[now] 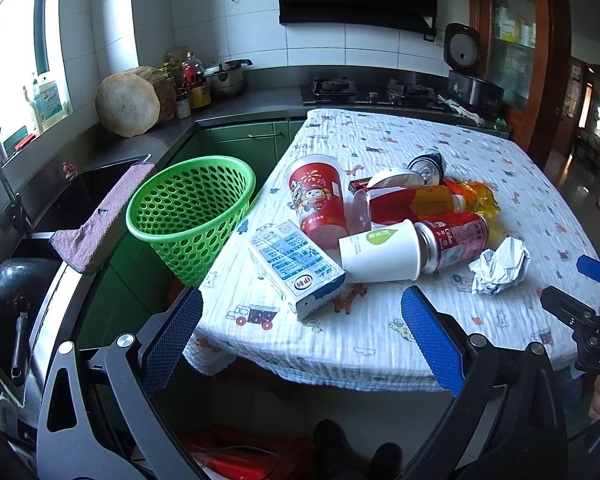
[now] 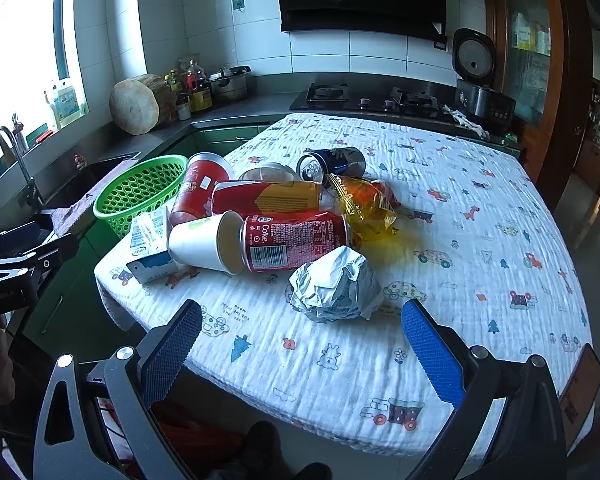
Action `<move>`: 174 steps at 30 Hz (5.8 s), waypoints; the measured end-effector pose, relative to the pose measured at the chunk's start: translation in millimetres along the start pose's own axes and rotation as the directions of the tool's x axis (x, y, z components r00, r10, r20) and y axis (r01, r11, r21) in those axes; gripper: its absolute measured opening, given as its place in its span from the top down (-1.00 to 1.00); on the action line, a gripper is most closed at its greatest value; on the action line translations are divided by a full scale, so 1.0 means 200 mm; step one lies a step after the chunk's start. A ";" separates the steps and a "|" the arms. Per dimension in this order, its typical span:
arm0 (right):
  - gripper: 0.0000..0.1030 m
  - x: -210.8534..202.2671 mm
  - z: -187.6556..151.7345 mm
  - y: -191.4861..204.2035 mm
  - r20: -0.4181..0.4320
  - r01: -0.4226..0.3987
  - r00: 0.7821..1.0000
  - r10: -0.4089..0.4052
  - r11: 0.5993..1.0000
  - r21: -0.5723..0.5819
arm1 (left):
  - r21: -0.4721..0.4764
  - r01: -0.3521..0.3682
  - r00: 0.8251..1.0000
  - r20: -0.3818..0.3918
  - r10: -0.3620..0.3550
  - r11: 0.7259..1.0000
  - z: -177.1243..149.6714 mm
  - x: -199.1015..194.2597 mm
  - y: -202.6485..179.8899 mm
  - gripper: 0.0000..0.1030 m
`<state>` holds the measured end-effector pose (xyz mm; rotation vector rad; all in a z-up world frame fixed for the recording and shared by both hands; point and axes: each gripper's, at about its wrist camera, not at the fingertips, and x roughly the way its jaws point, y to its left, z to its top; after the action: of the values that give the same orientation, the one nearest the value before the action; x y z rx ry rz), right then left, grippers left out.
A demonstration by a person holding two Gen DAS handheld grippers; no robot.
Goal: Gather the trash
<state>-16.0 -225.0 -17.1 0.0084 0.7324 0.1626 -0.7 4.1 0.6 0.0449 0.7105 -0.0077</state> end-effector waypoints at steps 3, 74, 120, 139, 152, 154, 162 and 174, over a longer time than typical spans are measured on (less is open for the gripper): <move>-0.88 0.00 0.00 0.00 -0.001 0.001 1.000 -0.001 1.000 0.001 | -0.004 0.003 1.000 0.000 -0.003 1.000 0.00 0.00 0.00 -0.91; -0.60 0.57 0.03 -0.23 -0.149 -0.029 0.988 0.046 0.993 0.115 | 0.193 0.115 0.993 -0.029 -0.111 0.974 0.09 0.24 -0.11 -0.88; -0.16 0.51 0.01 -0.28 -0.171 -0.005 0.985 0.020 0.996 0.089 | 0.635 0.330 0.944 -0.208 -0.257 0.699 0.05 0.73 -0.45 -0.26; -0.16 0.35 0.05 -0.22 -0.087 -0.030 0.996 0.037 0.996 0.081 | 0.479 0.324 0.946 -0.134 -0.297 0.816 0.07 0.47 -0.28 -0.11; -0.16 0.34 0.31 -0.04 -0.021 -0.142 0.990 0.142 0.989 -0.036 | 0.181 0.162 0.986 0.011 -0.167 0.970 0.39 0.48 0.22 -0.11; -0.16 0.38 0.37 0.00 -0.014 -0.170 0.985 0.170 0.984 -0.060 | 0.150 0.101 0.995 0.011 -0.104 0.983 0.46 0.55 0.32 -0.11; -0.16 0.56 0.59 0.23 -0.030 -0.259 0.966 0.257 0.957 -0.128 | 0.013 -0.068 0.992 -0.104 0.069 0.998 0.62 0.94 0.74 -0.11; -0.16 0.88 0.86 0.66 -0.100 -0.375 0.927 0.362 0.905 -0.203 | -0.123 -0.105 0.967 -0.244 0.073 0.987 0.54 1.30 1.08 -0.14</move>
<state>207.7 -60.6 2.8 -0.0686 0.7650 0.6090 272.0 217.6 -78.3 -0.0526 0.9482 0.1342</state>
